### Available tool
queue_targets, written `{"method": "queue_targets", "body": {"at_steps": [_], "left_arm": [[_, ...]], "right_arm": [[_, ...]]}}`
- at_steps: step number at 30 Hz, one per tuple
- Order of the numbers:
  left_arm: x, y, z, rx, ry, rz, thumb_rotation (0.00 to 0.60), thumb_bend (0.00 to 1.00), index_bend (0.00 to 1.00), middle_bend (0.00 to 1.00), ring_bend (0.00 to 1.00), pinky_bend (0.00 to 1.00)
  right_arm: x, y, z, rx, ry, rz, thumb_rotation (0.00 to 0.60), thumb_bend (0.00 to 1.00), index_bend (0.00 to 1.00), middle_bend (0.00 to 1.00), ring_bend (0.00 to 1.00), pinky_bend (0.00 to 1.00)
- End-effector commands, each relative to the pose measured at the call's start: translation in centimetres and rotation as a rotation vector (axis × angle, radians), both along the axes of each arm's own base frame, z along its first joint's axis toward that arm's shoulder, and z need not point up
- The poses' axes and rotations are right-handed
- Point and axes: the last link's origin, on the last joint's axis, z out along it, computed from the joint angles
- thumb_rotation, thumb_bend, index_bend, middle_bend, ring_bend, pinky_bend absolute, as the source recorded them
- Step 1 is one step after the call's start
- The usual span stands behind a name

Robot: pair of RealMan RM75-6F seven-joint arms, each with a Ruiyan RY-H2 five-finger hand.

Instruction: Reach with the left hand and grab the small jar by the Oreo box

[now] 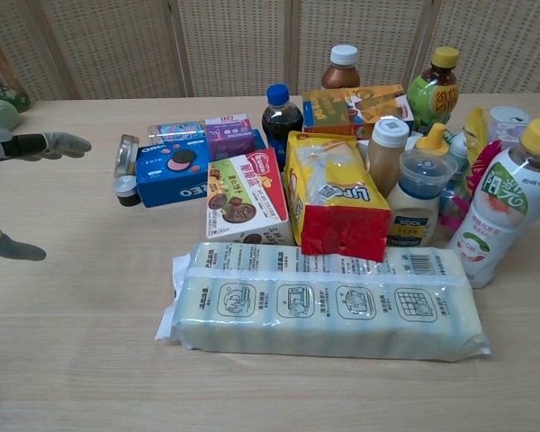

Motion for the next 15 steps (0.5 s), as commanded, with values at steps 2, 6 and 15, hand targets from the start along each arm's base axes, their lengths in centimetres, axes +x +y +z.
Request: {"method": "queue_targets", "body": {"at_steps": [2, 6, 15], "left_arm": [[-1.0, 3.1, 0.5, 0.037, 0.029, 0.038, 0.6, 0.0, 0.0, 0.0, 0.0, 0.0], [-1.7, 5.8, 0.9, 0.058, 0.045, 0.079, 0.6, 0.0, 0.0, 0.0, 0.0, 0.0], [-2.7, 11.3, 0.0, 0.047, 0.045, 0.176, 0.6, 0.0, 0.0, 0.0, 0.0, 0.0]], "right_arm": [[-0.1, 0.0, 0.0, 0.001, 0.002, -0.005, 0.342, 0.15, 0.0, 0.0, 0.0, 0.0], [-0.1, -0.1, 0.1, -0.001, 0.005, -0.009, 0.344, 0.15, 0.0, 0.0, 0.0, 0.0], [-0.4, -0.1, 0.2, -0.004, 0.013, -0.028, 0.343, 0.15, 0.0, 0.0, 0.0, 0.0]]}}
